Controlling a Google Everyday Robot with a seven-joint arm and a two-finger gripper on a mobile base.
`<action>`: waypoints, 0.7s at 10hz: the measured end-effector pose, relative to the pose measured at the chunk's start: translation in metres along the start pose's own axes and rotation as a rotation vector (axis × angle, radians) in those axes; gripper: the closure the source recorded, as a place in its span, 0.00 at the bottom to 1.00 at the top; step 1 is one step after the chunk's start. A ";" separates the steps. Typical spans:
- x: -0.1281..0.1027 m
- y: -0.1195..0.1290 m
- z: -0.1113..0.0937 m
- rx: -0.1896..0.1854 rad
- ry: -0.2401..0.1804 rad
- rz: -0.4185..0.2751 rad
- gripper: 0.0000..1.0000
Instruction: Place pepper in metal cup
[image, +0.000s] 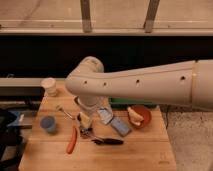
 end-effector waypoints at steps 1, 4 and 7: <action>-0.014 0.014 0.001 -0.010 -0.001 -0.033 0.25; -0.061 0.059 0.005 -0.042 -0.004 -0.125 0.25; -0.073 0.081 0.014 -0.063 -0.002 -0.155 0.25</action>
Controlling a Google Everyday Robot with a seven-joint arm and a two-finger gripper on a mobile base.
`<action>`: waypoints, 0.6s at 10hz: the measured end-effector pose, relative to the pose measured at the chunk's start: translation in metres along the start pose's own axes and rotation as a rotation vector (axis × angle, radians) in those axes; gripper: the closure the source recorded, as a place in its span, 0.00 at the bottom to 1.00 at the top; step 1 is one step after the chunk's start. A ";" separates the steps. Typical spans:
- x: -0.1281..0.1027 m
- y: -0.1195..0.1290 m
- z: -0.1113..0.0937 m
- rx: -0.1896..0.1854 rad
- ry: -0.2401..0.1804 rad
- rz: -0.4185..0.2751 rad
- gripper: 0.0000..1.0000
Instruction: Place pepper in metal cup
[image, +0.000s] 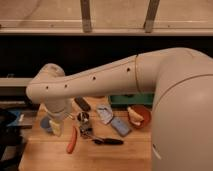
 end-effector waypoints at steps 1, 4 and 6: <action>0.000 -0.001 0.000 0.002 -0.001 0.001 0.25; -0.003 0.001 0.002 -0.012 0.001 -0.003 0.25; -0.012 0.009 0.021 -0.055 0.024 -0.027 0.25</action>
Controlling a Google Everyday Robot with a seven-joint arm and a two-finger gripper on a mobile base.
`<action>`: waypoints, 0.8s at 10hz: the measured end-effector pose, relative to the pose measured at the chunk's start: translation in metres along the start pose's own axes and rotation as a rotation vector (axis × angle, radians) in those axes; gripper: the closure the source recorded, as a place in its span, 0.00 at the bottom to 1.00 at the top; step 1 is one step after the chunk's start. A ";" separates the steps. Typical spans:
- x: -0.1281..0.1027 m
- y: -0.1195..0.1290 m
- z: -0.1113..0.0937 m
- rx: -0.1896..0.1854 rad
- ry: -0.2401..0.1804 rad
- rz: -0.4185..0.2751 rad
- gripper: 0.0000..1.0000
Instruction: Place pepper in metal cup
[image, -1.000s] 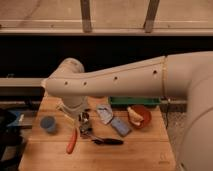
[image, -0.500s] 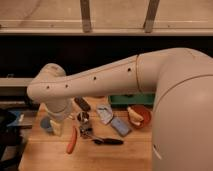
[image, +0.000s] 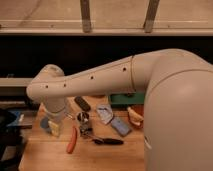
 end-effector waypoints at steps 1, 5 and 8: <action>-0.006 0.003 0.012 -0.020 0.007 -0.012 0.25; -0.023 0.016 0.047 -0.090 0.045 -0.049 0.25; -0.032 0.020 0.079 -0.137 0.086 -0.060 0.25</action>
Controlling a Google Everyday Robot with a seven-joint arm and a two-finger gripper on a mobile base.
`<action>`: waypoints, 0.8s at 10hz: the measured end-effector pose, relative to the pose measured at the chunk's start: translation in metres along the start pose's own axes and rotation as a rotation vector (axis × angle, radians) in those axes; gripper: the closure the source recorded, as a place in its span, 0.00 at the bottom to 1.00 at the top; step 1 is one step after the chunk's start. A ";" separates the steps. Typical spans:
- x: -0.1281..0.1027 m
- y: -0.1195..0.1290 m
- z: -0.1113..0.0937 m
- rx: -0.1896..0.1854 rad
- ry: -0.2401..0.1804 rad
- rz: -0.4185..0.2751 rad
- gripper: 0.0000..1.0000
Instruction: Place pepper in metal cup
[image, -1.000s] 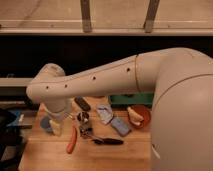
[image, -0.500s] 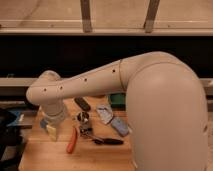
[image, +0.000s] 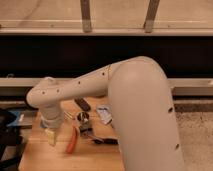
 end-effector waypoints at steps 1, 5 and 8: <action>-0.002 -0.002 0.009 -0.014 0.013 0.003 0.25; -0.003 -0.014 0.037 -0.055 0.060 0.036 0.25; 0.004 -0.023 0.055 -0.079 0.103 0.082 0.25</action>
